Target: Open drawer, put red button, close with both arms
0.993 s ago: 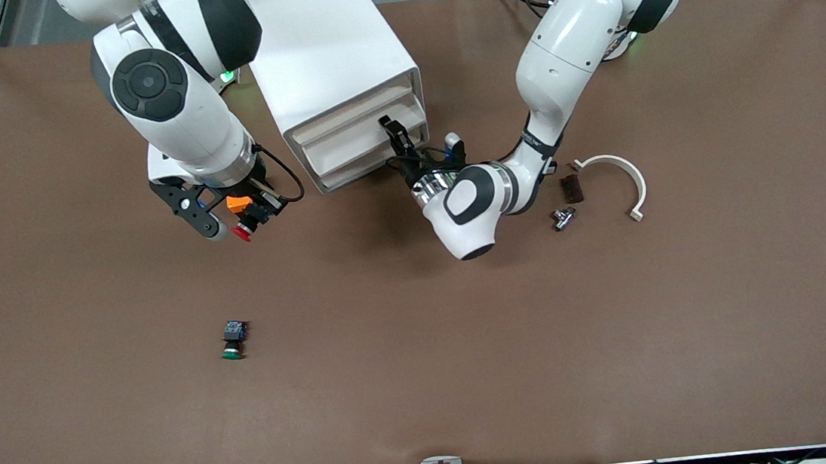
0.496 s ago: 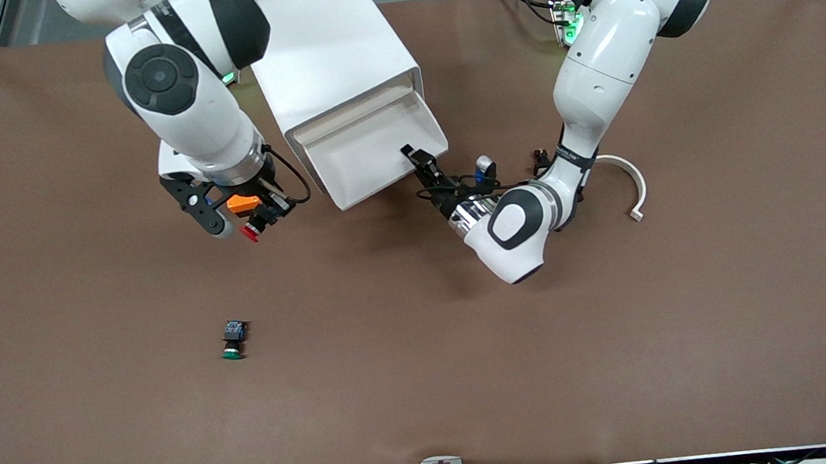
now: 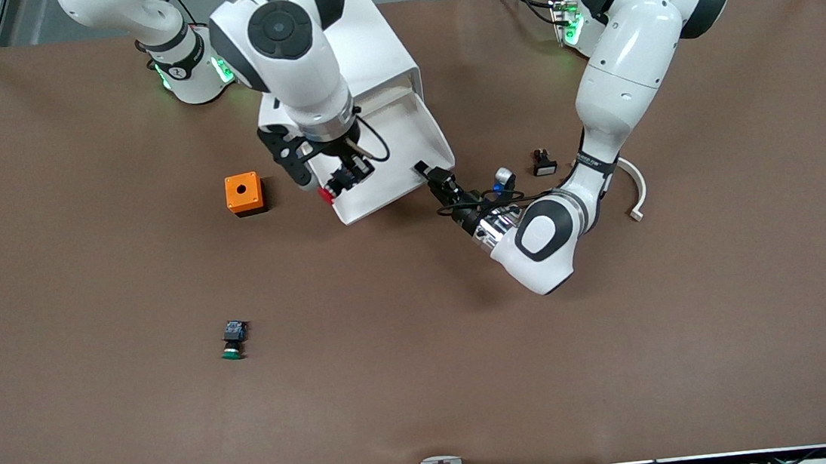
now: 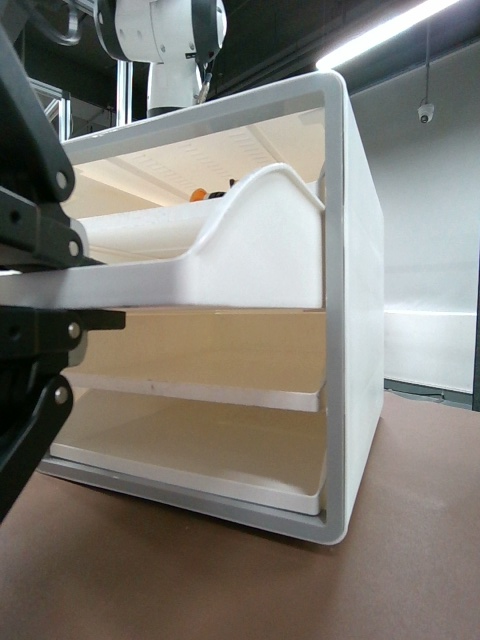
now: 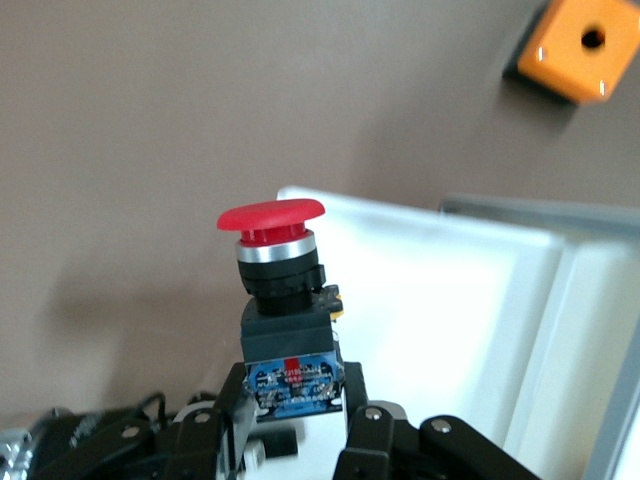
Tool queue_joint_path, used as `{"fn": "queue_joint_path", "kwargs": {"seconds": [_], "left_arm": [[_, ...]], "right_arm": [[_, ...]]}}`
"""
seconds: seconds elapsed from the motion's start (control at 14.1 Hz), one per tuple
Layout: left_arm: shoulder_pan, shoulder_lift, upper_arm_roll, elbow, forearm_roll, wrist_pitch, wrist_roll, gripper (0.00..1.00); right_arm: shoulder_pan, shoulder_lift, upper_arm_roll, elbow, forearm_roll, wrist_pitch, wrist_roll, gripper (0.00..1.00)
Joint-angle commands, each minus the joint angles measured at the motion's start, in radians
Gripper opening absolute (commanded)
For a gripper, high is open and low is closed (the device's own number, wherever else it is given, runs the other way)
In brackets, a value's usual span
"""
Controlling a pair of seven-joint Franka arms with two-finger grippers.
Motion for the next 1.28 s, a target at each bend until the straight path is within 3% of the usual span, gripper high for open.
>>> {"fn": "queue_joint_path", "kwargs": {"seconds": [0.0,0.14,0.21,0.5,0.78,1.21], "left_arm": [[-0.001,0.007,0.006,0.013,-0.023,0.004,0.011,0.64],[0.013,0.001,0.004,0.019,-0.024,0.004,0.082,0.94],[0.019,0.001,0.004,0.034,-0.024,0.004,0.106,0.99],[0.07,-0.001,0.007,0.078,-0.02,0.003,0.238,1.0],[0.079,-0.002,0.01,0.173,0.097,0.003,0.479,0.99],[0.013,-0.08,0.131,0.229,0.208,0.05,1.002,0.99]], "right_arm": [[0.046,0.023,-0.009,-0.001,0.077,0.048,0.077,0.0],[0.075,0.042,-0.009,-0.001,0.096,0.059,0.099,0.0],[0.08,0.06,-0.009,-0.001,0.113,0.062,0.101,0.0],[0.14,0.112,-0.01,-0.003,0.137,0.111,0.173,0.0],[0.183,0.137,-0.01,-0.007,0.136,0.116,0.243,0.0],[0.204,0.135,-0.012,-0.057,0.113,0.13,0.236,0.01]]}}
